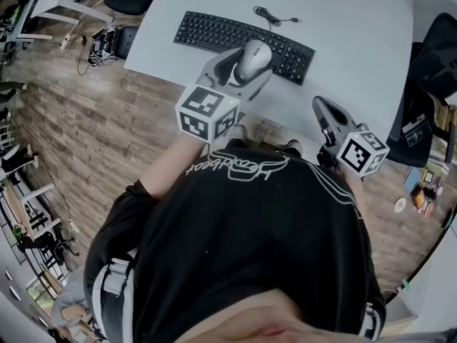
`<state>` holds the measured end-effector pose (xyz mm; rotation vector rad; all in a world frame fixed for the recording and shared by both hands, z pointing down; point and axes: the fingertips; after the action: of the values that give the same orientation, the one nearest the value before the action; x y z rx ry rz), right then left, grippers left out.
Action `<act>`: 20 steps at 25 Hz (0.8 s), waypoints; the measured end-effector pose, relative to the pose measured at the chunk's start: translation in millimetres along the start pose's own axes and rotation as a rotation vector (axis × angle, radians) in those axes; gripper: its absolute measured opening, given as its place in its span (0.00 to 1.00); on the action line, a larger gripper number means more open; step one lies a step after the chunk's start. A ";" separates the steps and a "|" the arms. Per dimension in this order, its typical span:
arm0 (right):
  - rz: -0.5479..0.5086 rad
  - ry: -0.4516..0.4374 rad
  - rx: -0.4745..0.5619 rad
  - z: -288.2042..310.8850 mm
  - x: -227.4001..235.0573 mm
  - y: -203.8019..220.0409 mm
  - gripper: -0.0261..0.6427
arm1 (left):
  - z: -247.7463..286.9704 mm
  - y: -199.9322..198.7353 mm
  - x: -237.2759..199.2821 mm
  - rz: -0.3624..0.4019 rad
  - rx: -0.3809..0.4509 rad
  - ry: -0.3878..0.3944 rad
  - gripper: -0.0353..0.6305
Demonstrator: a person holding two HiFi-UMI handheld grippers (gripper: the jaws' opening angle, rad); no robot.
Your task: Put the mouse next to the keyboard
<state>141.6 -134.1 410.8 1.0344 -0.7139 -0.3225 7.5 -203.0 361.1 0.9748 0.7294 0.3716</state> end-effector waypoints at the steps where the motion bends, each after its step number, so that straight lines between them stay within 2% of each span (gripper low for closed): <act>1: 0.002 -0.001 0.002 -8.7 6.0 1.2 0.06 | 4.8 2.3 8.8 0.001 -0.002 -0.003 0.50; 14: 0.018 -0.027 0.025 -107.3 78.1 15.9 0.06 | 60.6 25.5 107.6 0.004 0.005 -0.065 0.50; 20: 0.008 -0.016 0.018 -144.9 103.4 22.7 0.06 | 87.4 41.9 140.0 -0.055 -0.005 -0.071 0.50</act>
<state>313.3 -84.0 424.7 1.0468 -0.7368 -0.3182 169.6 -152.2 373.0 0.9562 0.6884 0.2893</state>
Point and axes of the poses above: the fingertips, and each gripper's own axes: z forward along the fingers, x to its right, y out of its underside, and after that the axes turned 15 degrees about -z, right-handed
